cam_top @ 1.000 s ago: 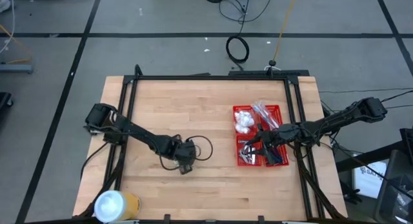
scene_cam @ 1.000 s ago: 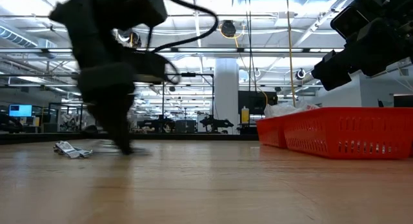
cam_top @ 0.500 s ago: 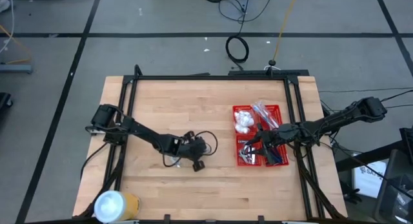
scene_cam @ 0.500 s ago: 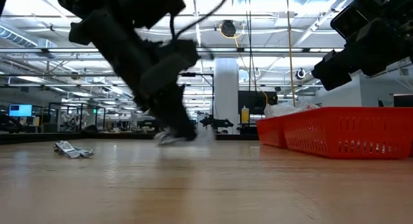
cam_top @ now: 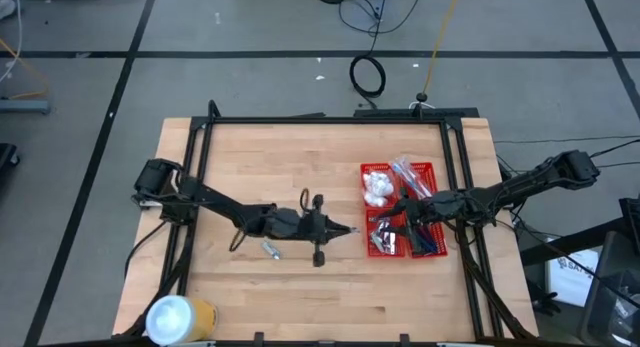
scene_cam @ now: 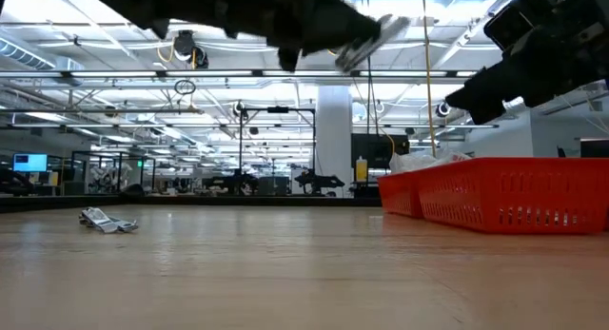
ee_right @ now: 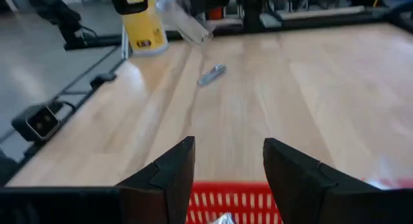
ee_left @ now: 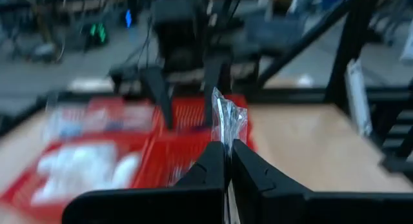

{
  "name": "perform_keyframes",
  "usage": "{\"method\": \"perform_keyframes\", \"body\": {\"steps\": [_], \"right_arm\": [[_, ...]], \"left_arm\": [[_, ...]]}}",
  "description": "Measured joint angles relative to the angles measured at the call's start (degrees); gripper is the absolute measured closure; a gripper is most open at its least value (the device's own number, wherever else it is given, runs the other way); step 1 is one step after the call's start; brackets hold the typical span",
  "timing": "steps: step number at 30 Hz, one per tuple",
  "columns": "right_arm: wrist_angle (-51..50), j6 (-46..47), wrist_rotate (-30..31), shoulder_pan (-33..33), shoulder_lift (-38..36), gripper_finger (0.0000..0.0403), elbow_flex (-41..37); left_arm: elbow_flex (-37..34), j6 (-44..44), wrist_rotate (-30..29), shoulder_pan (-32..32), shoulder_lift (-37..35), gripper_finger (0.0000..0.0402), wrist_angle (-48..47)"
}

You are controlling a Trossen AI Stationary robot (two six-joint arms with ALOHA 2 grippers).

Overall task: Pick & Place Travel size toiletries
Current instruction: Put the nail cutter into the bottom left red bin

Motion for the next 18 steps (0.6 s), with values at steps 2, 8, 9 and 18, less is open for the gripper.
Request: {"method": "perform_keyframes", "body": {"steps": [2, 8, 9, 18], "right_arm": [[2.6, -0.6, 0.0, 0.0, 0.0, 0.0227, 0.0], [12.4, -2.6, -0.2, 0.0, 1.2, 0.0199, 0.0], [13.7, -2.8, -0.2, 0.0, 1.8, 0.0192, 0.0], [25.0, -4.6, -0.4, 0.1, 10.0, 0.0143, 0.0]], "left_arm": [[0.0, 1.2, 2.2, 1.0, 0.0, 0.0401, 3.5], [0.3, -2.3, 7.7, 4.4, 2.3, 0.0402, 10.8], [0.7, -2.5, 8.5, 4.7, 3.1, 0.0402, 11.6], [12.7, 1.9, 14.7, 5.3, 11.3, 0.0401, 11.7]]}}
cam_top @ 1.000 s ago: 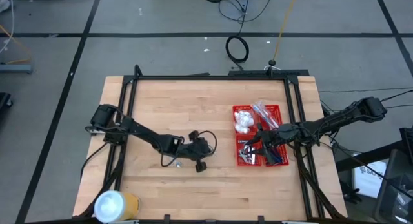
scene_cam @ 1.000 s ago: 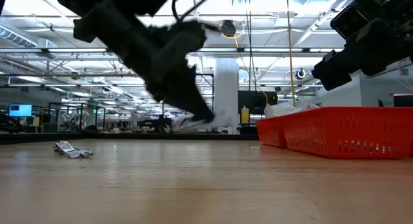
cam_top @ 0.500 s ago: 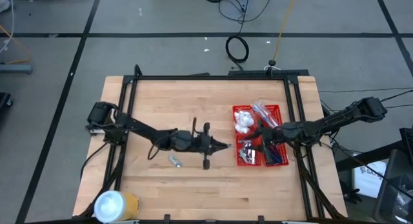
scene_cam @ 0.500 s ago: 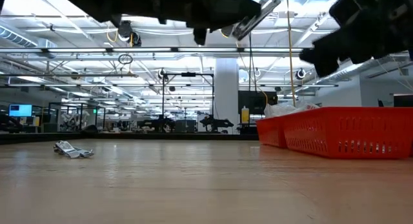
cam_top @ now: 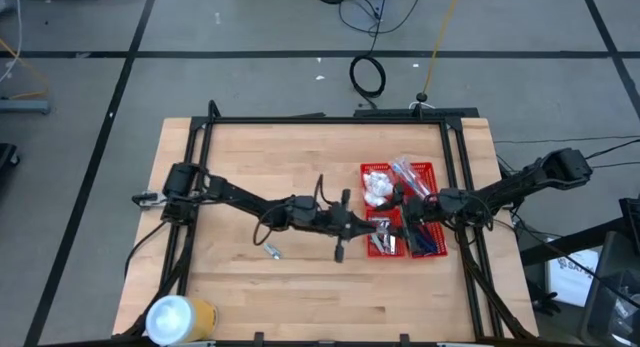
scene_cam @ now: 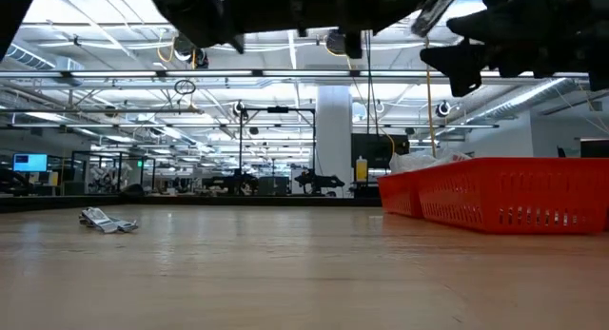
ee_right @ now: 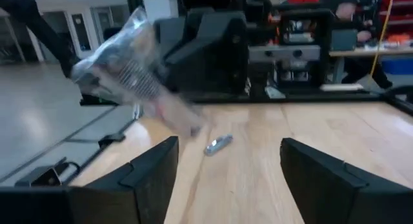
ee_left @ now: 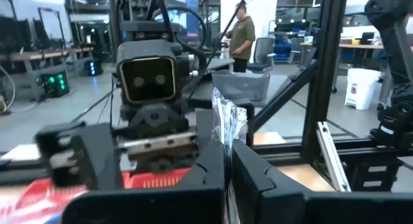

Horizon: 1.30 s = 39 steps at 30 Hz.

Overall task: Pick & Place Travel size toiletries
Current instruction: Put the nail cutter into the bottom left red bin

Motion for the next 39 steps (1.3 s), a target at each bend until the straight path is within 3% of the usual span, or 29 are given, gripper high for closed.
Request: {"method": "perform_keyframes", "body": {"steps": [5, 16, 21, 31, 35, 39], "right_arm": [[7.1, 0.0, -4.4, 0.0, 3.6, 0.0141, 0.0], [10.3, -2.5, -4.5, 1.2, 6.8, 0.0167, 0.0], [11.2, -3.2, -4.5, 1.2, 6.8, 0.0218, 0.0], [11.2, -4.8, -4.6, 1.2, 6.7, 0.0358, 0.0], [10.2, -3.5, -4.6, 1.1, 6.7, 0.0359, 0.0], [7.0, 0.0, -4.6, 0.6, 6.6, 0.0359, 0.0]], "left_arm": [[4.7, 0.2, 1.2, 1.3, 3.6, 0.0401, 0.0], [7.1, -1.7, 3.4, 3.1, 5.6, 0.0401, 0.0], [7.1, -1.8, 4.4, 3.0, 5.6, 0.0401, 0.0], [7.1, -2.1, 4.3, 3.0, 5.6, 0.0395, -0.5], [7.1, -6.5, 0.8, 2.5, 5.5, 0.0372, -1.3], [7.1, -4.5, -5.1, 1.4, 2.1, 0.0313, -9.6]]}}
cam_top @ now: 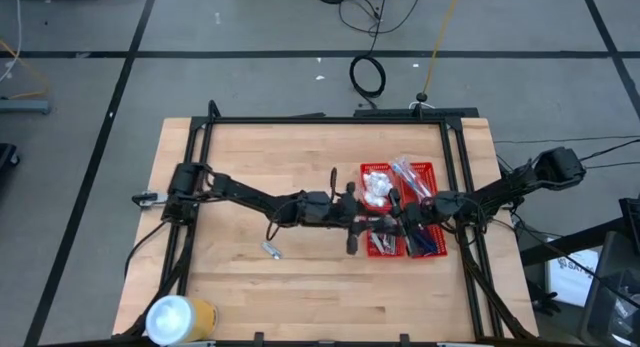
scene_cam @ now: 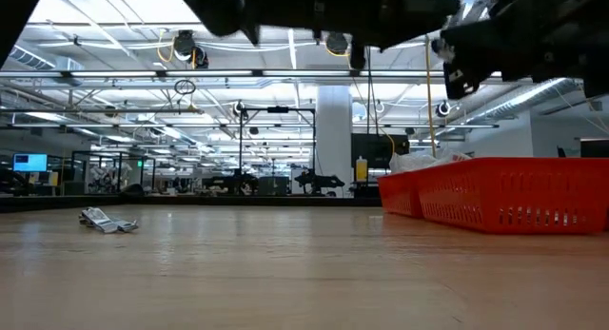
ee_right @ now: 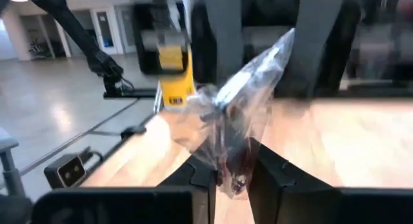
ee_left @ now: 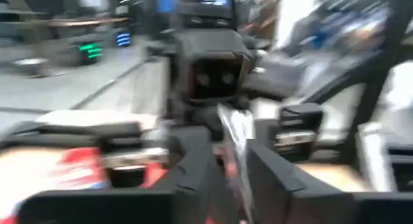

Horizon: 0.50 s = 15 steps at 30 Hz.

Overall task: Pick & Place Travel size toiletries
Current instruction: Put the nail cutter into the bottom left red bin

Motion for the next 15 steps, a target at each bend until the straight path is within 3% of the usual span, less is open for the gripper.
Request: {"method": "perform_keyframes", "body": {"steps": [4, 6, 11, 15], "right_arm": [[-8.4, 5.8, -2.2, -1.6, -1.5, 0.0359, 0.0], [-13.5, 9.2, -5.1, -2.3, -2.9, 0.0359, 0.1], [-25.7, 16.7, -11.6, -2.9, -5.5, 0.0359, 0.1], [-32.7, 21.4, -12.0, -2.9, -5.9, 0.0347, 0.1]], "left_arm": [[0.0, 3.3, -12.5, -1.5, -5.5, 0.0246, -13.9], [0.0, 3.5, -16.0, -2.0, -7.9, 0.0218, -22.0], [0.0, -1.4, -17.2, -3.0, -11.3, 0.0174, -37.9], [0.0, -7.6, -17.1, -3.6, -10.9, 0.0164, -47.6]]}}
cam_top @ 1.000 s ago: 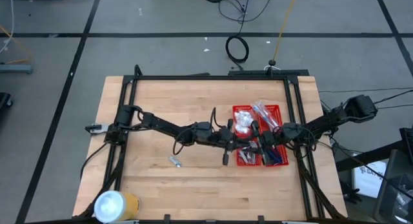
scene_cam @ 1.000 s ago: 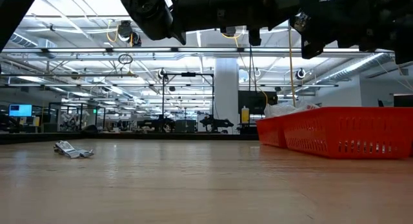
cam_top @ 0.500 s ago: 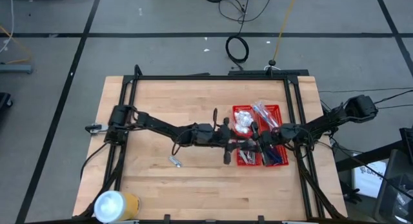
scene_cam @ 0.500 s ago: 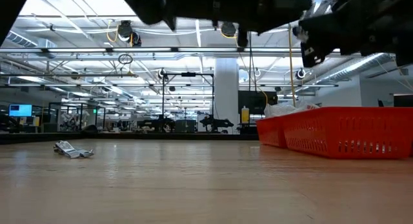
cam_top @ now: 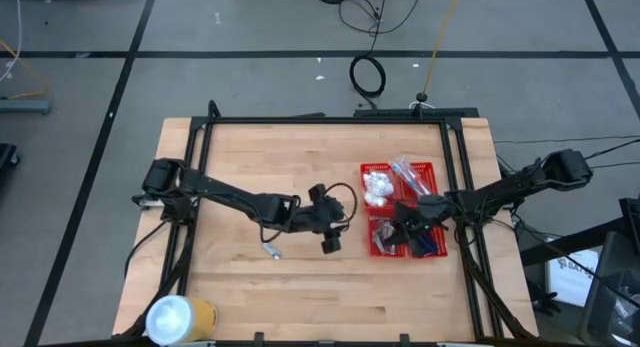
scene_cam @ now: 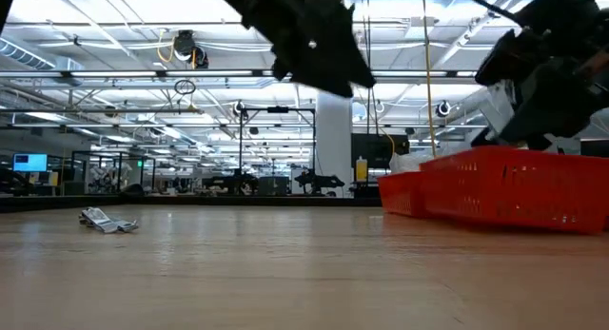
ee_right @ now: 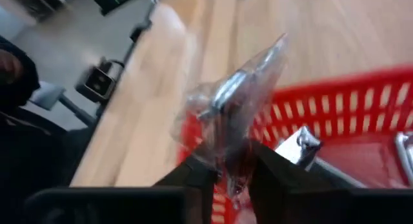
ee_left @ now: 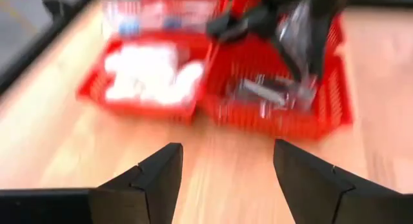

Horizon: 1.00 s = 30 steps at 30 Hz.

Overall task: Pick & Place Travel size toiletries
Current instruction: Put the nail cutter into the bottom left red bin

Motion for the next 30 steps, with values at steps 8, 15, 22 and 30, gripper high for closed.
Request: {"method": "perform_keyframes", "body": {"steps": [8, 15, 22, 30], "right_arm": [[-1.5, 0.3, 0.1, -0.1, -0.1, 0.0212, 0.0], [4.7, -1.9, 0.1, -0.1, -2.3, 0.0144, 0.0], [10.3, -6.4, 0.1, 0.3, -6.4, 0.0141, 0.0], [10.2, -10.4, 0.0, 0.4, -8.3, 0.0151, 0.0]], "left_arm": [[-0.1, -9.3, -1.6, 0.1, 0.6, 0.0179, -11.9], [-0.1, -9.1, -1.4, -0.1, 0.6, 0.0193, -14.1], [-0.1, -13.6, 1.7, -1.9, 0.6, 0.0206, -25.6], [-0.4, -15.2, 6.1, -8.2, 0.5, 0.0207, -43.5]]}}
